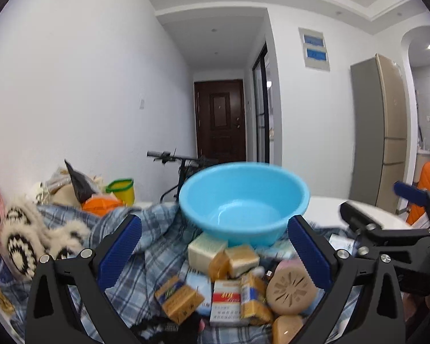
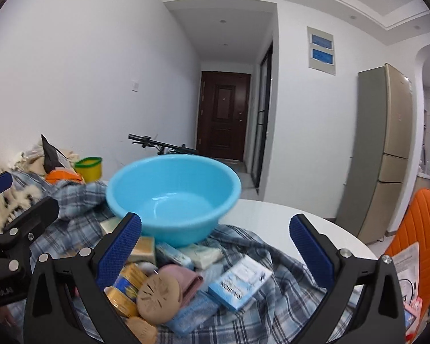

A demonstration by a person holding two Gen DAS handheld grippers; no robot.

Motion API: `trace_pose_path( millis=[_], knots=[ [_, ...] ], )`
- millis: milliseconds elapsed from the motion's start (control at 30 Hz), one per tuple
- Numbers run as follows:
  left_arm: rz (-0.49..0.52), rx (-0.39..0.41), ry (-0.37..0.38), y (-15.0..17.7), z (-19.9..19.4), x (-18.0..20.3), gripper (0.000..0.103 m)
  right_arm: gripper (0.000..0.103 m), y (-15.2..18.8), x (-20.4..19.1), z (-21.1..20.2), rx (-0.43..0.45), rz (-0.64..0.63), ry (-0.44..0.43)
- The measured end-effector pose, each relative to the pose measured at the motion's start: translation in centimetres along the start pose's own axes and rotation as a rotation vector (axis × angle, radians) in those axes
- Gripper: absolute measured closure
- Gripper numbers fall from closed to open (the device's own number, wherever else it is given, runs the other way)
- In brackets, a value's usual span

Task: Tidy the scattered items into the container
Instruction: 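Move both tools over the cluttered shirt toward the items beside the blue basin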

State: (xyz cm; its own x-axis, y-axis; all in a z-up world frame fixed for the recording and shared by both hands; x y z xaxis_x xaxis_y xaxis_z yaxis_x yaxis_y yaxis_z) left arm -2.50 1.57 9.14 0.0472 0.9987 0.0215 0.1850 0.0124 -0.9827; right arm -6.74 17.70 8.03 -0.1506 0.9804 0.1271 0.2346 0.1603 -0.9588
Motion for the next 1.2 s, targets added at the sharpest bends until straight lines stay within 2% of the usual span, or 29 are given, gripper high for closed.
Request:
trace_pose_path(
  millis=[133,267,467,567,667,733,833,933,1033,1200],
  knots=[
    [-0.014,0.06,-0.001,-3.9,-0.8,0.1,0.0,0.0,-3.6,0.9,-1.1,0.061,0.029,0.006],
    [0.001,0.074,0.003,-6.7,-0.8,0.4,0.0,0.0,-6.4,1.9,-2.1,0.107,0.058,0.017],
    [0.012,0.099,0.011,-7.9,-1.1,0.7,0.0,0.0,-8.0,2.8,-2.7,0.129,0.075,0.022],
    [0.038,0.055,0.022,-7.6,-0.2,1.2,0.0,0.0,-8.1,2.7,-2.1,0.106,0.072,0.004],
    [0.032,-0.076,0.141,-7.2,1.8,2.1,0.0,0.0,-8.2,2.8,-0.8,0.045,0.058,-0.017],
    [0.033,-0.172,0.18,-7.2,3.4,2.3,0.0,0.0,-8.5,2.8,0.0,0.017,0.046,-0.027],
    [0.065,-0.201,0.132,-7.8,5.7,1.9,0.0,0.0,-9.0,2.9,1.3,-0.005,0.042,-0.029],
    [0.044,-0.217,0.1,-8.0,7.8,1.4,0.0,0.0,-9.5,3.0,3.3,-0.036,0.04,-0.04],
    [0.002,-0.247,0.074,-7.8,10.2,0.5,0.0,0.0,-9.6,3.2,5.8,-0.087,0.041,-0.055],
    [0.023,-0.275,0.054,-7.3,13.9,0.3,0.0,0.0,-8.8,3.6,10.4,-0.181,0.066,-0.075]
  ],
)
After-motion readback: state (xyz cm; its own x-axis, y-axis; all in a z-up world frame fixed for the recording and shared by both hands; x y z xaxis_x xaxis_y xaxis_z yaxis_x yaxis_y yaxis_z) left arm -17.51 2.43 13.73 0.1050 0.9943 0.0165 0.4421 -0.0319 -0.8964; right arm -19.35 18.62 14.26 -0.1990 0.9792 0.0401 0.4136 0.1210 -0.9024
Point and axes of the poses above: each gripper's, at about its wrist camera, not at the fingertips, and z roughly the way its jaws point, x to its right, y to its underside, the point moved 6 cm from there along z, roughly the way its jaws point, and after that the axes turned 3 degrees about -z, right-handed, at the moved point
